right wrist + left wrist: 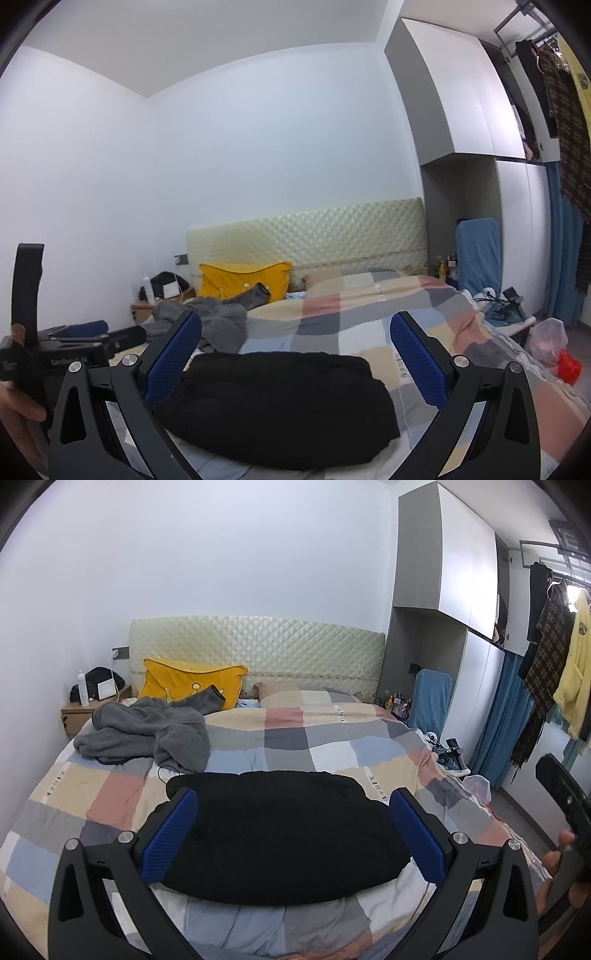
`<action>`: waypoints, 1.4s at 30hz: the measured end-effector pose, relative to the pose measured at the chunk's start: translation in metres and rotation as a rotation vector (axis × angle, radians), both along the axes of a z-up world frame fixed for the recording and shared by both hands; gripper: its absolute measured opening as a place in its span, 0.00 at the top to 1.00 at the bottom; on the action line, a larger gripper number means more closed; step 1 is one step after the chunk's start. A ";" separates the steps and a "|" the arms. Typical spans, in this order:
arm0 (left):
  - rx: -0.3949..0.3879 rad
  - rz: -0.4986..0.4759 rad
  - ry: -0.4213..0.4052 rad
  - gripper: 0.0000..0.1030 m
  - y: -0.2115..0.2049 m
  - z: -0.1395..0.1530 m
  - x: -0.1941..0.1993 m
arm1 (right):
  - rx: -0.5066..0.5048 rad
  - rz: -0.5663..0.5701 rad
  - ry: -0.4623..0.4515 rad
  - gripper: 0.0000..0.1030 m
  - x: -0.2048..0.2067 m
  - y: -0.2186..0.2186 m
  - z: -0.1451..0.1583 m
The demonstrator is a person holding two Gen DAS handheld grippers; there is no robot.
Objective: Fold large clothes
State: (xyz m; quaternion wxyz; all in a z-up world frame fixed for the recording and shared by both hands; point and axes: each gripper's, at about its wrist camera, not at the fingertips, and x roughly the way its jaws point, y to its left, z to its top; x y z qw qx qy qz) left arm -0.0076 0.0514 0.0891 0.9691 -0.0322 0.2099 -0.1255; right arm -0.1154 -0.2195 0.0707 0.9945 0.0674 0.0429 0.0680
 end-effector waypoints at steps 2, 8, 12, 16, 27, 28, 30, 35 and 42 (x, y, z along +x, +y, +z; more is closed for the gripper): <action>0.007 0.003 0.003 0.00 0.000 -0.003 -0.003 | 0.002 -0.012 0.004 0.00 -0.003 -0.001 -0.003; 0.044 0.016 0.014 0.00 -0.004 -0.014 -0.009 | -0.012 -0.003 0.068 0.00 0.000 -0.001 -0.020; 0.041 0.022 0.050 0.00 -0.003 -0.027 -0.007 | -0.011 0.002 0.110 0.00 0.002 0.003 -0.036; 0.047 0.038 0.086 0.00 -0.001 -0.044 -0.004 | -0.042 0.013 0.152 0.00 0.005 0.014 -0.053; 0.065 0.086 0.187 0.00 0.005 -0.084 -0.003 | -0.058 0.065 0.288 0.00 0.016 0.031 -0.098; 0.068 0.091 0.195 0.00 0.006 -0.088 -0.004 | -0.059 0.064 0.299 0.00 0.017 0.031 -0.101; 0.075 0.109 0.210 0.00 0.008 -0.096 -0.004 | -0.056 0.064 0.320 0.00 0.020 0.030 -0.107; 0.084 0.124 0.242 0.00 0.009 -0.108 -0.005 | -0.062 0.065 0.350 0.00 0.026 0.032 -0.115; 0.091 0.129 0.259 0.00 0.010 -0.114 -0.006 | -0.069 0.067 0.357 0.00 0.029 0.037 -0.116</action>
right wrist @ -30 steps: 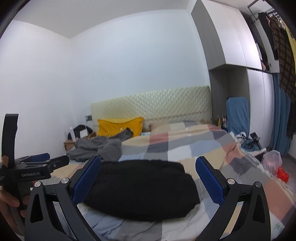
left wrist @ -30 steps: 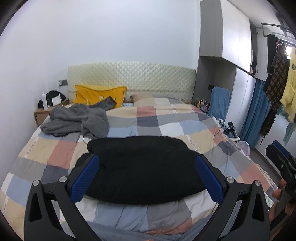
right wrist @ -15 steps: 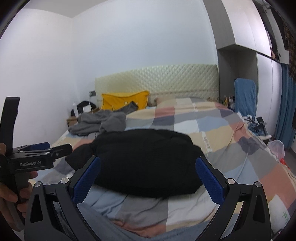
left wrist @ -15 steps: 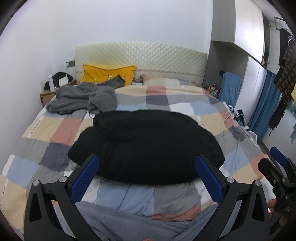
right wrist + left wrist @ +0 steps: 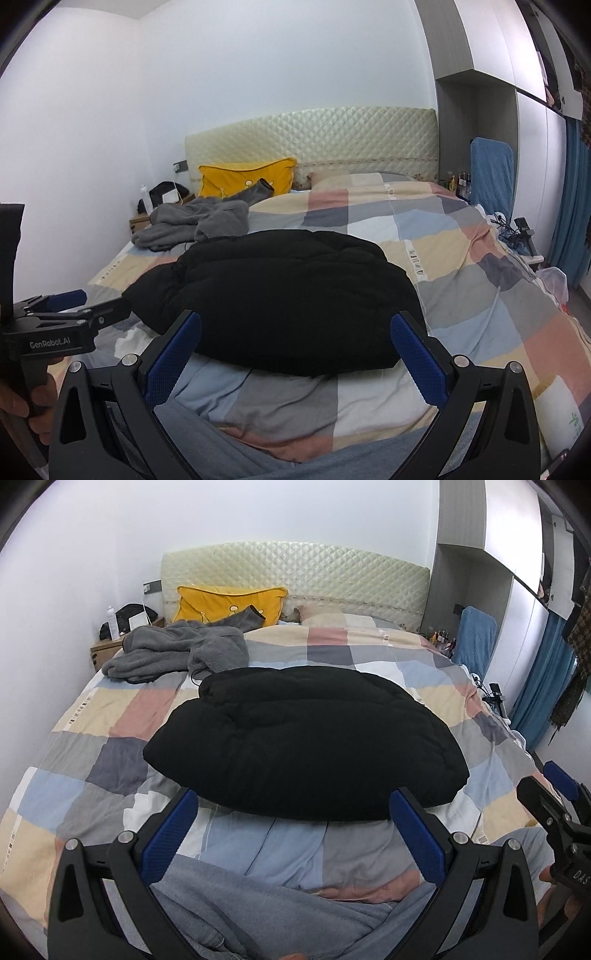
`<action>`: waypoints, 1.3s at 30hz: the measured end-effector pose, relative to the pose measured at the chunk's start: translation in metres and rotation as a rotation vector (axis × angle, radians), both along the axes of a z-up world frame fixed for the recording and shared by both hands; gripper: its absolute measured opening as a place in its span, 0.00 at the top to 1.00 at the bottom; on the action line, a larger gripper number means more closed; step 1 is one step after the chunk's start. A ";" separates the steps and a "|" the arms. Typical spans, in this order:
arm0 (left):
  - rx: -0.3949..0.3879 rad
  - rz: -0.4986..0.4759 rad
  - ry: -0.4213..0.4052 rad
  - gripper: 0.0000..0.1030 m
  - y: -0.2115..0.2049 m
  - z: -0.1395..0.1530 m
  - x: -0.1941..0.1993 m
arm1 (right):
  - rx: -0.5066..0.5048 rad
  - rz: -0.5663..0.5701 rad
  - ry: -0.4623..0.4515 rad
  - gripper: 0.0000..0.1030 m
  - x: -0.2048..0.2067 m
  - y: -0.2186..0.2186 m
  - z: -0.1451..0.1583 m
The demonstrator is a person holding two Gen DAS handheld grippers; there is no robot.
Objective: Fold large clothes
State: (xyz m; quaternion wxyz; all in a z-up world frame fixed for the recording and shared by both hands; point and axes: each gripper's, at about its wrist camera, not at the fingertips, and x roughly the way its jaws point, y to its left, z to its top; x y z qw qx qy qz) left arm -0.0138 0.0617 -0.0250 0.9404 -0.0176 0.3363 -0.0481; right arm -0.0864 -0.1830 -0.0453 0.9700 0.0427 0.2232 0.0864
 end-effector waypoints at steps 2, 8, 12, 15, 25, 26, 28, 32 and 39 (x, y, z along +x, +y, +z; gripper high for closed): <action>0.000 0.001 -0.001 0.00 0.000 0.000 0.000 | -0.001 -0.002 0.002 0.00 0.001 0.000 0.001; 0.001 0.001 0.001 0.00 0.002 0.000 -0.001 | 0.010 -0.014 -0.009 0.00 0.000 -0.002 0.002; -0.004 -0.007 -0.010 0.00 0.002 0.003 -0.003 | 0.007 -0.020 -0.007 0.00 0.001 -0.004 0.003; -0.006 -0.008 -0.012 0.00 0.001 0.004 -0.004 | 0.005 -0.023 -0.013 0.00 -0.001 -0.004 0.005; 0.006 -0.023 -0.015 0.00 -0.004 0.010 -0.005 | 0.012 -0.030 -0.012 0.00 -0.004 -0.005 0.006; 0.007 -0.025 -0.015 0.00 -0.005 0.010 -0.005 | 0.012 -0.031 -0.014 0.00 -0.005 -0.005 0.006; -0.001 -0.032 -0.012 0.00 -0.005 0.010 -0.005 | 0.010 -0.034 -0.015 0.00 -0.006 -0.006 0.006; -0.003 -0.045 -0.014 0.00 -0.007 0.011 -0.006 | 0.011 -0.037 -0.017 0.00 -0.007 -0.006 0.007; -0.005 -0.048 -0.014 0.00 -0.009 0.011 -0.007 | 0.009 -0.041 -0.017 0.00 -0.009 -0.006 0.007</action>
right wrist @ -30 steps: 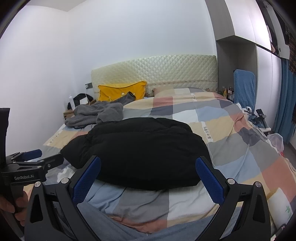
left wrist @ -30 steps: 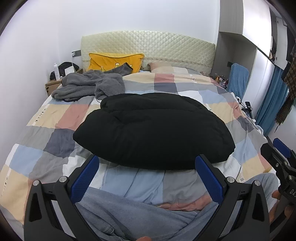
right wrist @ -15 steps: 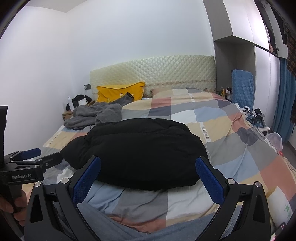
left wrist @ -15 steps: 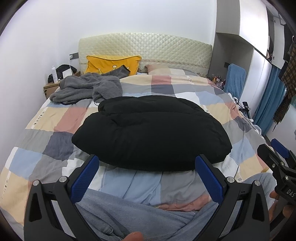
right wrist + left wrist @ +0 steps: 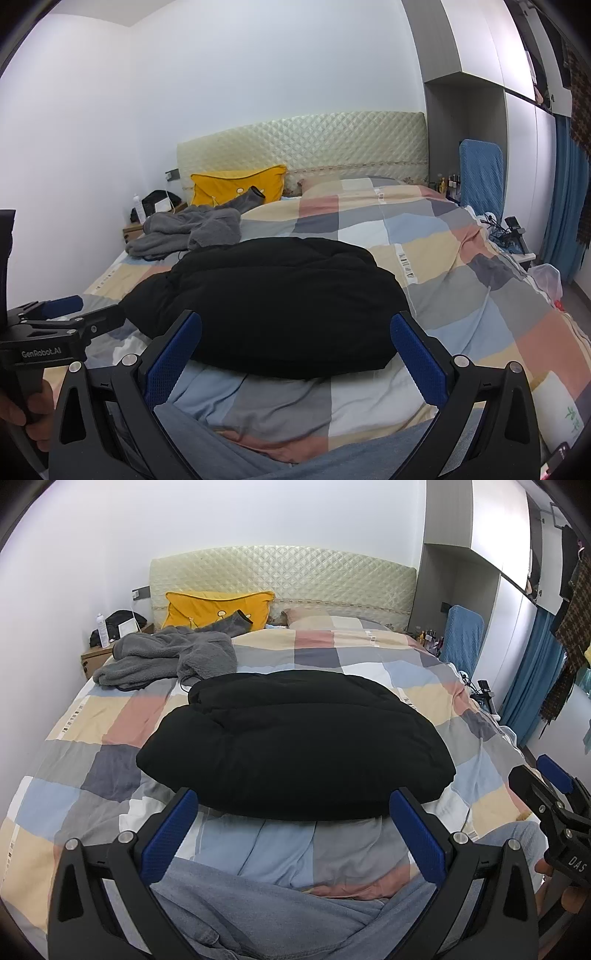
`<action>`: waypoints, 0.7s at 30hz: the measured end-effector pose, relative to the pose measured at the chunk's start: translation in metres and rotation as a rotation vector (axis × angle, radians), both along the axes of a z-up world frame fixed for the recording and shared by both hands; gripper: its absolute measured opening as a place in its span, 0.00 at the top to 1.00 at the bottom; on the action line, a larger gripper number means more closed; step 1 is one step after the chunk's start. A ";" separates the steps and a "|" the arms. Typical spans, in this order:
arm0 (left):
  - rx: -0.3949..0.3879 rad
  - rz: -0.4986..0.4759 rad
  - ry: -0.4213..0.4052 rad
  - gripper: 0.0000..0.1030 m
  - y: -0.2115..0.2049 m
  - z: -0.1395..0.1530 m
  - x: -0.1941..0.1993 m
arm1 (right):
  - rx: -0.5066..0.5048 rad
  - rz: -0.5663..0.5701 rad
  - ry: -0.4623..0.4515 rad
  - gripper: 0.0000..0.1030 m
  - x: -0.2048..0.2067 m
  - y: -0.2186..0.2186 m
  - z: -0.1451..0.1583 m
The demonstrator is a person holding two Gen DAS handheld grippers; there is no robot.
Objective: Fold large clothes
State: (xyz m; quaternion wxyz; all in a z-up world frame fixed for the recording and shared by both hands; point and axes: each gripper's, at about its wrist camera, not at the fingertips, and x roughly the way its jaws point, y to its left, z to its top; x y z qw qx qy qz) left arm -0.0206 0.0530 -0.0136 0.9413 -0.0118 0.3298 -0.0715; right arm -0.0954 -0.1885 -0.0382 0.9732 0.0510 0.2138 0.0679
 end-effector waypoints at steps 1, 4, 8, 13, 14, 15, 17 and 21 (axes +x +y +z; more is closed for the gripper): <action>0.002 0.000 -0.001 0.00 0.000 0.000 0.000 | 0.001 0.001 0.001 0.00 0.001 0.000 0.000; 0.003 0.000 -0.002 0.00 0.000 0.000 0.000 | 0.001 0.000 0.000 0.00 0.001 0.000 0.000; 0.002 0.001 0.002 0.00 0.000 0.000 0.000 | 0.002 0.004 0.003 0.00 0.001 0.000 0.000; 0.001 0.001 0.003 0.00 0.000 -0.001 0.000 | 0.003 0.005 0.004 0.00 0.001 0.000 0.000; 0.002 0.001 0.002 0.00 0.000 -0.001 0.000 | 0.004 0.005 0.004 0.00 0.001 0.000 0.000; 0.003 0.001 0.002 0.00 0.000 -0.001 0.000 | 0.003 0.004 0.004 0.00 0.000 0.000 0.000; 0.001 0.001 0.003 0.00 0.000 -0.001 0.000 | 0.002 0.004 0.003 0.00 0.001 0.000 0.000; 0.001 0.001 0.003 0.00 0.000 -0.001 0.000 | 0.001 0.002 0.002 0.00 0.001 0.000 -0.001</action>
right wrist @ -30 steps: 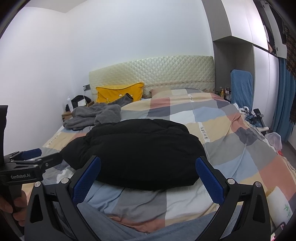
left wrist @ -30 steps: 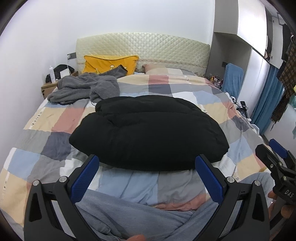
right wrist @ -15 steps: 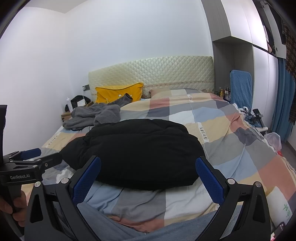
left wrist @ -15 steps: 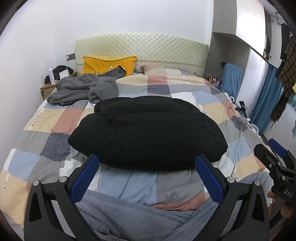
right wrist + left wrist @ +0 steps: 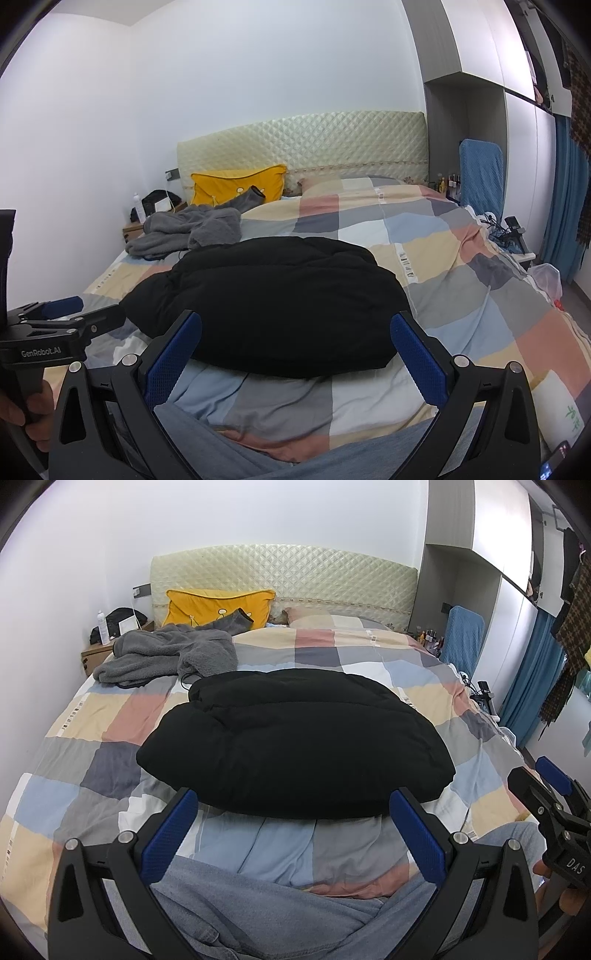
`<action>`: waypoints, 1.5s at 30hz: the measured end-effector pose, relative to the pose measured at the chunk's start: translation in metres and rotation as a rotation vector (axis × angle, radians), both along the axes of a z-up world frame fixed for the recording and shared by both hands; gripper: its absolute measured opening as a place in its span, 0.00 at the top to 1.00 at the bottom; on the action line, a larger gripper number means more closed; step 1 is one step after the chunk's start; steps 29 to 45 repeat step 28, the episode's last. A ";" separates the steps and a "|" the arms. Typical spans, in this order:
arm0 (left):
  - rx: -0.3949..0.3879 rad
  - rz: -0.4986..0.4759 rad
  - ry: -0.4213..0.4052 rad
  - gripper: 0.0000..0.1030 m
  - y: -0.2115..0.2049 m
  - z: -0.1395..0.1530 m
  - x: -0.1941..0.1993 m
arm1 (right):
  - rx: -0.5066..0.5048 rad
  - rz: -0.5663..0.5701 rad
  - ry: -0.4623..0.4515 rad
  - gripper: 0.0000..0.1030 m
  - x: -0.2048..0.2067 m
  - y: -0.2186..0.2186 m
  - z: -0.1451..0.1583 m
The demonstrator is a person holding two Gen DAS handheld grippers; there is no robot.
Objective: Fold large clothes
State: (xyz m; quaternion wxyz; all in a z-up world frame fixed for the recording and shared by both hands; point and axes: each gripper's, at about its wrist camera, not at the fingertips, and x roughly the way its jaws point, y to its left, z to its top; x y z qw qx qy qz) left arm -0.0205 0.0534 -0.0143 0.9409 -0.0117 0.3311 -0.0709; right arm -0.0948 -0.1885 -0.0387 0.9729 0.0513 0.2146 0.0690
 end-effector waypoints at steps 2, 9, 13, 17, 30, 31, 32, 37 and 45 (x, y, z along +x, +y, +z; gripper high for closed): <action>0.001 0.000 0.000 0.00 0.000 0.000 0.000 | 0.002 0.001 0.001 0.00 0.000 0.000 0.000; -0.010 0.000 -0.006 0.00 -0.002 0.000 -0.005 | 0.001 0.001 -0.002 0.00 -0.001 0.001 0.000; -0.009 0.002 -0.004 0.00 -0.001 -0.001 -0.007 | 0.000 0.002 -0.004 0.00 -0.001 0.001 0.000; -0.010 0.002 -0.004 0.00 -0.003 -0.002 -0.009 | 0.004 -0.001 -0.005 0.00 -0.002 0.001 0.000; -0.012 0.001 -0.001 0.00 -0.002 -0.002 -0.008 | 0.002 0.000 -0.009 0.00 -0.004 0.000 0.002; -0.012 0.001 -0.001 0.00 -0.002 -0.002 -0.008 | 0.002 0.000 -0.009 0.00 -0.004 0.000 0.002; -0.012 0.001 -0.001 0.00 -0.002 -0.002 -0.008 | 0.002 0.000 -0.009 0.00 -0.004 0.000 0.002; -0.012 0.001 -0.001 0.00 -0.002 -0.002 -0.008 | 0.002 0.000 -0.009 0.00 -0.004 0.000 0.002; -0.012 0.001 -0.001 0.00 -0.002 -0.002 -0.008 | 0.002 0.000 -0.009 0.00 -0.004 0.000 0.002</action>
